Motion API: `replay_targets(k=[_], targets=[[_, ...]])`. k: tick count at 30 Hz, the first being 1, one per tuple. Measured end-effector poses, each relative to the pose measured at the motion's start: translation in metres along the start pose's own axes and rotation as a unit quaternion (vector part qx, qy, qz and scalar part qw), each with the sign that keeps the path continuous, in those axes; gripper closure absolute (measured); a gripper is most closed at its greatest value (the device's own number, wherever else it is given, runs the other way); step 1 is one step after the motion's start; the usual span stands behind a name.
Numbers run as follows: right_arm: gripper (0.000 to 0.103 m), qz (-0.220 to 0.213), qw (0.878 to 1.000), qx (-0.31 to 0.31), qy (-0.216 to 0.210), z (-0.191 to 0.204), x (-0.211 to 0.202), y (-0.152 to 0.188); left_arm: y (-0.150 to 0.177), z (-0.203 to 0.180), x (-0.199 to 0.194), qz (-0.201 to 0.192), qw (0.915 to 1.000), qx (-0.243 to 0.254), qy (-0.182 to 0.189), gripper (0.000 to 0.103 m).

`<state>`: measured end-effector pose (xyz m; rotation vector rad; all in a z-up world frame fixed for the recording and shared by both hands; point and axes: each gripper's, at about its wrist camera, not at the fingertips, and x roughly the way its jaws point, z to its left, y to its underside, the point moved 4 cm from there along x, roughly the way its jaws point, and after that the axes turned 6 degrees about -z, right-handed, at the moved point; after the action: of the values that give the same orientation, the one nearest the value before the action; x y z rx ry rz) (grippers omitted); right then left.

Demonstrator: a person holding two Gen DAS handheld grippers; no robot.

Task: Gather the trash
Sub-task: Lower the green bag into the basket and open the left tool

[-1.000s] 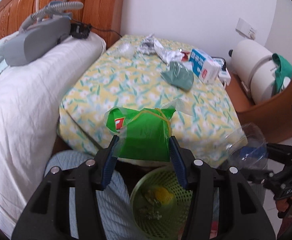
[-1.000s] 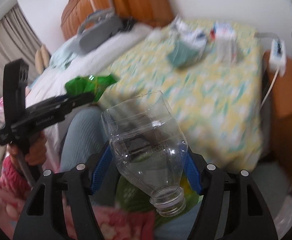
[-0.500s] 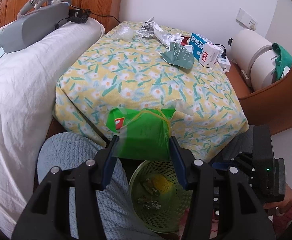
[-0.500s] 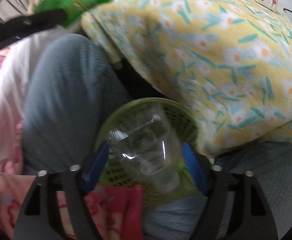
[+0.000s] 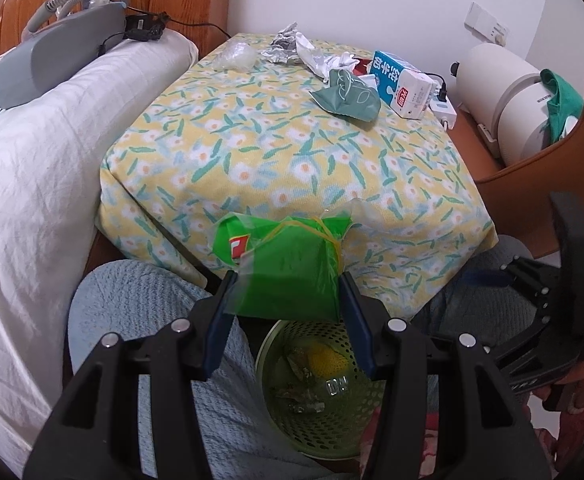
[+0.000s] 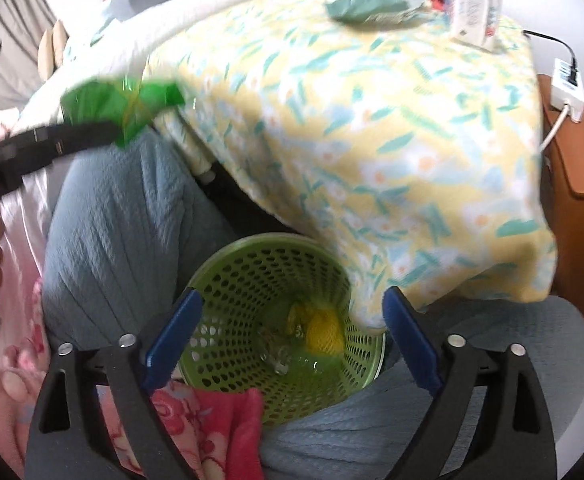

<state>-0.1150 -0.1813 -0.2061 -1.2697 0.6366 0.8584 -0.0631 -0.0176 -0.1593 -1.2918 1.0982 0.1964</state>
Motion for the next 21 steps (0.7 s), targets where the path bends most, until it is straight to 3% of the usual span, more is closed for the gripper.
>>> replay_targets(k=[5,13,15,16,18,21], targets=[[0.007,-0.048,0.999,0.010,0.006,-0.007,-0.024,-0.015,0.006,-0.006,0.003,0.013,0.9997,0.016,0.010,0.054],[0.007,-0.088,0.996,0.008,0.019,-0.012,-0.044,-0.031,0.026,-0.028,0.014,0.059,0.9953,0.056,0.052,0.051],[0.007,-0.093,0.995,0.012,0.020,-0.014,-0.046,-0.032,0.029,-0.034,0.015,0.065,0.9937,0.067,0.061,0.042],[0.007,-0.094,0.995,0.015,0.020,-0.016,-0.047,-0.032,0.029,-0.036,0.015,0.063,0.9937,0.069,0.062,0.029],[0.006,-0.095,0.995,0.017,0.022,-0.017,-0.048,-0.033,0.027,-0.038,0.012,0.053,0.9941,0.070,0.063,0.019],[0.006,-0.093,0.995,0.019,0.022,-0.019,-0.047,-0.032,0.021,-0.037,0.008,0.043,0.9952,0.062,0.062,0.011]])
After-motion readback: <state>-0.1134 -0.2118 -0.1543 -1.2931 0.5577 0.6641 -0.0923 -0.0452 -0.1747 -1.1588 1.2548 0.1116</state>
